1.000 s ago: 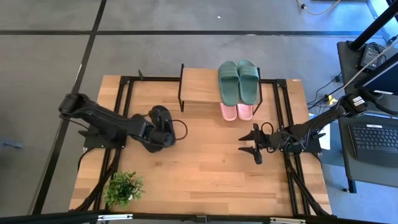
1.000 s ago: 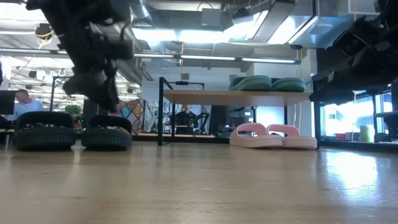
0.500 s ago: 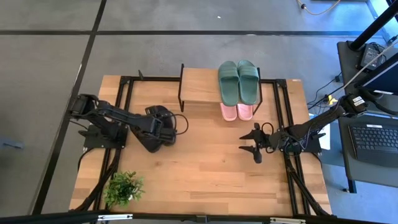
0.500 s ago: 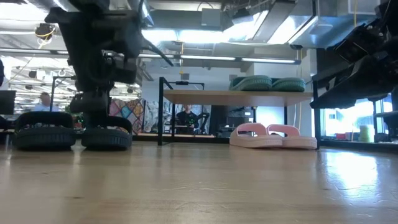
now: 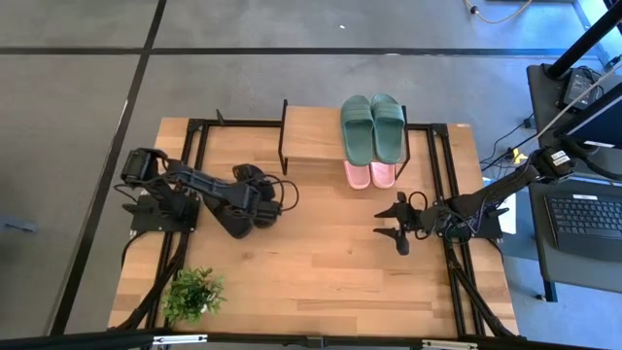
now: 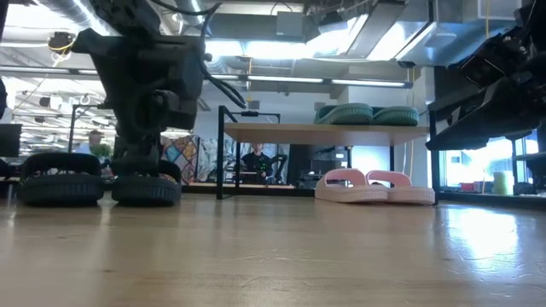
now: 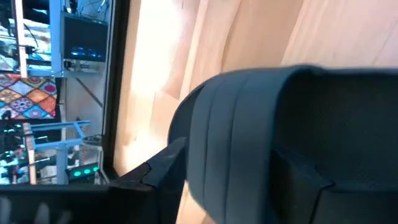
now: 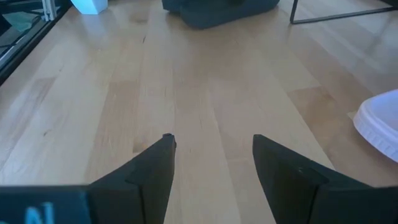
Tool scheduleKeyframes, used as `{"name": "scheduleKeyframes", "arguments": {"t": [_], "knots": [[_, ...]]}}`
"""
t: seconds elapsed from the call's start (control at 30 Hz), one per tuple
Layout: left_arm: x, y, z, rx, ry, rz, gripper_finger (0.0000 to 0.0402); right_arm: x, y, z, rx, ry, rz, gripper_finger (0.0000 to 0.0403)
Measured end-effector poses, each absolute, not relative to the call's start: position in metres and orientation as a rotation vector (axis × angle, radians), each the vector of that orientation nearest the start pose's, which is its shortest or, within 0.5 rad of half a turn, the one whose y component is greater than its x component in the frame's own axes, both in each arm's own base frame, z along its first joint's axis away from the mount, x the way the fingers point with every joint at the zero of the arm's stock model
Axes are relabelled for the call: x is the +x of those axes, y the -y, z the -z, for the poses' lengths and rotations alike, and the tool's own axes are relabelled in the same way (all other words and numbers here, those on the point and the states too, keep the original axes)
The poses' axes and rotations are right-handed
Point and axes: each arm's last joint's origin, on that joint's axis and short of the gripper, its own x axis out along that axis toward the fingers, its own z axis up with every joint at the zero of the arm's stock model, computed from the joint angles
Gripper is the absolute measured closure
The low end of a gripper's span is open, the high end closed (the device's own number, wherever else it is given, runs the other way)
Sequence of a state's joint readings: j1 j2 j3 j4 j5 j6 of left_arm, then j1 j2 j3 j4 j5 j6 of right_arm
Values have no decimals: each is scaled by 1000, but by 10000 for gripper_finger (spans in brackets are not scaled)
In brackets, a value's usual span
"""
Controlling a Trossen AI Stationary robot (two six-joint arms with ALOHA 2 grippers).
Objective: Pick and place slides into the shelf
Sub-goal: Put the right black slide under the shelf
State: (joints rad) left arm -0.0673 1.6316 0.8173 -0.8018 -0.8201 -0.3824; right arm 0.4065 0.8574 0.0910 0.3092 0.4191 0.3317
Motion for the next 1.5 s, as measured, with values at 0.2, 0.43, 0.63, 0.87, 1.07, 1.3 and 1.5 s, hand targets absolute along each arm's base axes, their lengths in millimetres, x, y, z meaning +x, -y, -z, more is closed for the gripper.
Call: {"name": "scheduleKeyframes", "arguments": {"t": [0.2, 0.43, 0.63, 0.87, 1.07, 1.3, 1.5], "knots": [[248, -3, -143, 387, -1292, -829, 303, 142, -48, -134, 142, -416, 83, 188], [248, 4, -143, 410, -1281, -809, 388, 142, -48, -134, 142, -417, 82, 188], [255, 16, -158, 409, -1297, -748, 394, 142, -48, -134, 141, -418, 82, 188], [286, 37, -216, 292, -1240, -617, 397, 142, -48, -134, 141, -418, 82, 188], [314, 52, -268, 208, -1017, -562, 398, 142, -48, -134, 140, -418, 82, 188], [343, 57, -273, 208, -817, -519, 399, 142, -48, -134, 140, -418, 82, 188], [373, 60, -237, 375, -818, -545, 399, 142, -48, -133, 137, -426, 84, 188]]}}
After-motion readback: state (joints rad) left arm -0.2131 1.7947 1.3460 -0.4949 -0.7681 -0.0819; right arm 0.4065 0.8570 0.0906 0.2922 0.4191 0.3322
